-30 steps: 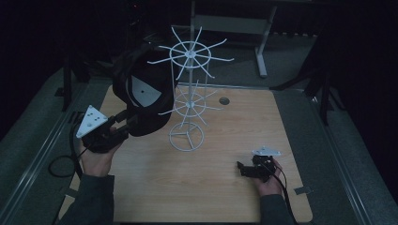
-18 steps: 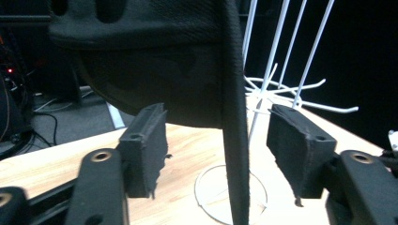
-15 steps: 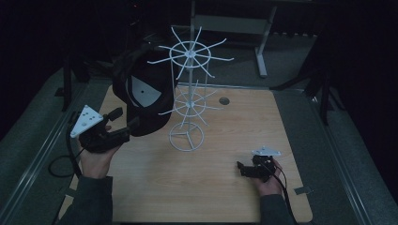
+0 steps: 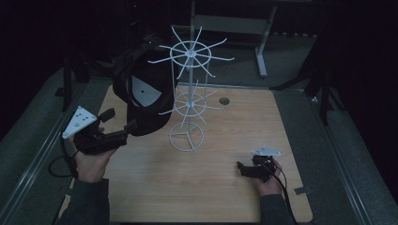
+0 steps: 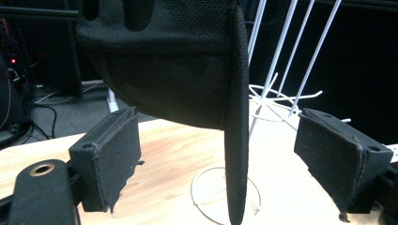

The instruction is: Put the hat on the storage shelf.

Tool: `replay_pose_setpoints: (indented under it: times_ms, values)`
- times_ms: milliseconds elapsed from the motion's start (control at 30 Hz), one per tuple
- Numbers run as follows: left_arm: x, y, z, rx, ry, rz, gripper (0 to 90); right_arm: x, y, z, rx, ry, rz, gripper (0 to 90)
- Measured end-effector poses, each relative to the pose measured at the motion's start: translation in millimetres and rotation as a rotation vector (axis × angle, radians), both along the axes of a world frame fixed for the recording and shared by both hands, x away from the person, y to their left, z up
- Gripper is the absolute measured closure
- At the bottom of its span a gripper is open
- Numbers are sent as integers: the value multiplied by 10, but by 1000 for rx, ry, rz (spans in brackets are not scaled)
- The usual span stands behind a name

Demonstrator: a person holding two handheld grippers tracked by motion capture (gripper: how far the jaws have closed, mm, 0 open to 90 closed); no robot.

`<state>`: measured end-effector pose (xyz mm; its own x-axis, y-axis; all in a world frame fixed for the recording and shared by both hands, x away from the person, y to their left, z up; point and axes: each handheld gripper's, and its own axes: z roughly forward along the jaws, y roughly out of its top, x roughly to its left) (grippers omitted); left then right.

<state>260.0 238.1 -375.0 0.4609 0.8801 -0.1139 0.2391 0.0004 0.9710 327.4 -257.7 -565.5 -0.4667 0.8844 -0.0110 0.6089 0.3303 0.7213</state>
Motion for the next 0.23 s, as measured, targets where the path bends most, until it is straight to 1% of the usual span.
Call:
replay_pose_setpoints:
  times_ms: [200, 233]
  values:
    - [-69, 7, 19, -3, -7, -1, 161, 0, 0, 0, 0, 0, 0, 127]
    - [-91, 8, 24, 2, -16, 12, 171, 0, -1, 0, -1, -1, 1, 127]
